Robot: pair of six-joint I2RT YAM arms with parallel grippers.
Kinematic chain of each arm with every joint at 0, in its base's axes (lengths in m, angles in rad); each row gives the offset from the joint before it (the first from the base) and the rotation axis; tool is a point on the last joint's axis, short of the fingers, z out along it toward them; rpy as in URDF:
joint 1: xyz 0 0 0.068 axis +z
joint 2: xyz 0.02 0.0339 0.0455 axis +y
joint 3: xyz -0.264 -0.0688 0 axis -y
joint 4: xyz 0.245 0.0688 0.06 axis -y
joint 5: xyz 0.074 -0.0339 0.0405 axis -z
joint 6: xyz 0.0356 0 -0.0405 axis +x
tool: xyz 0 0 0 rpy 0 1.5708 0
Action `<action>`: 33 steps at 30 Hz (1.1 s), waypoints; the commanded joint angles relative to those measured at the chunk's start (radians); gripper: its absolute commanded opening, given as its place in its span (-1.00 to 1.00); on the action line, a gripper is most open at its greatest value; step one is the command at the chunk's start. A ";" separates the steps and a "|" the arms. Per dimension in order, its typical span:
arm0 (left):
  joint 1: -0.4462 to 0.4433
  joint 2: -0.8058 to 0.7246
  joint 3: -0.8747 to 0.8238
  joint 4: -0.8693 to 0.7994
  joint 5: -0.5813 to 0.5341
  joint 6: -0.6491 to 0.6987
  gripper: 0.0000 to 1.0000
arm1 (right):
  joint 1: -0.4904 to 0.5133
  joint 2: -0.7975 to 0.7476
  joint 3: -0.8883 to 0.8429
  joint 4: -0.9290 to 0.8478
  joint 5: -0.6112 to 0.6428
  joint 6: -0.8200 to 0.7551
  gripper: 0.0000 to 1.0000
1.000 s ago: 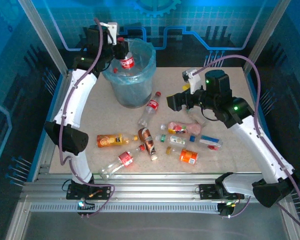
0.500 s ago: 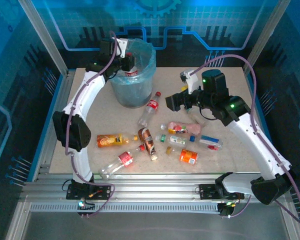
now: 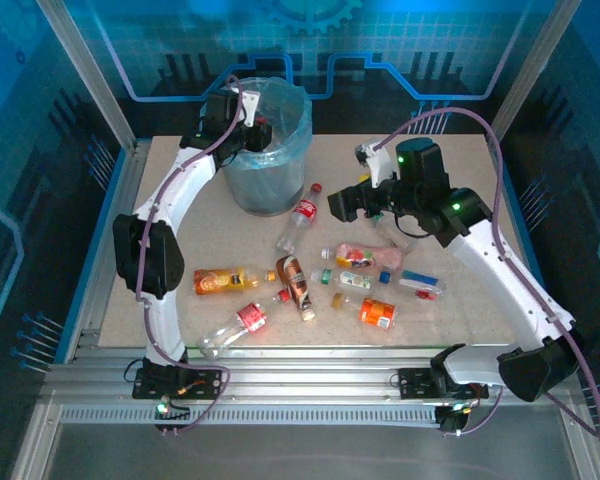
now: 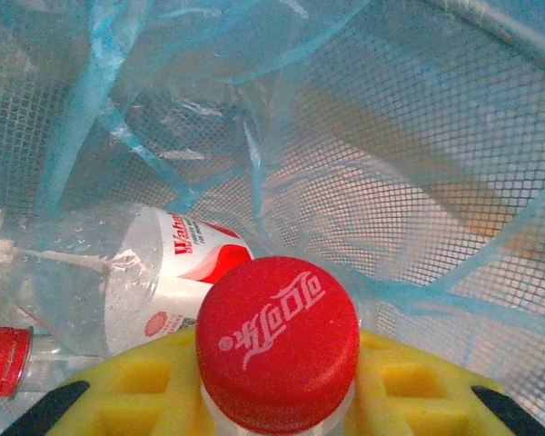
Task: Put the plastic bottles in the bin
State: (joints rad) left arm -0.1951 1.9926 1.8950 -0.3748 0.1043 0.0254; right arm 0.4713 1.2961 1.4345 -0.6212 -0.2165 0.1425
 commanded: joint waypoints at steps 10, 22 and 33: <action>0.033 -0.060 0.022 0.027 0.070 -0.094 0.06 | 0.016 0.025 0.034 -0.014 -0.013 0.017 0.92; 0.033 -0.155 0.064 0.013 0.095 -0.147 0.04 | 0.021 0.058 0.055 -0.011 -0.031 0.031 0.91; 0.031 -0.317 0.037 0.017 0.095 -0.146 0.03 | 0.031 0.093 0.086 -0.023 -0.027 0.067 0.89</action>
State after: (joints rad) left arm -0.1711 1.7386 1.9240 -0.3679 0.1780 -0.1070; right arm 0.4847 1.3830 1.4807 -0.6296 -0.2394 0.1844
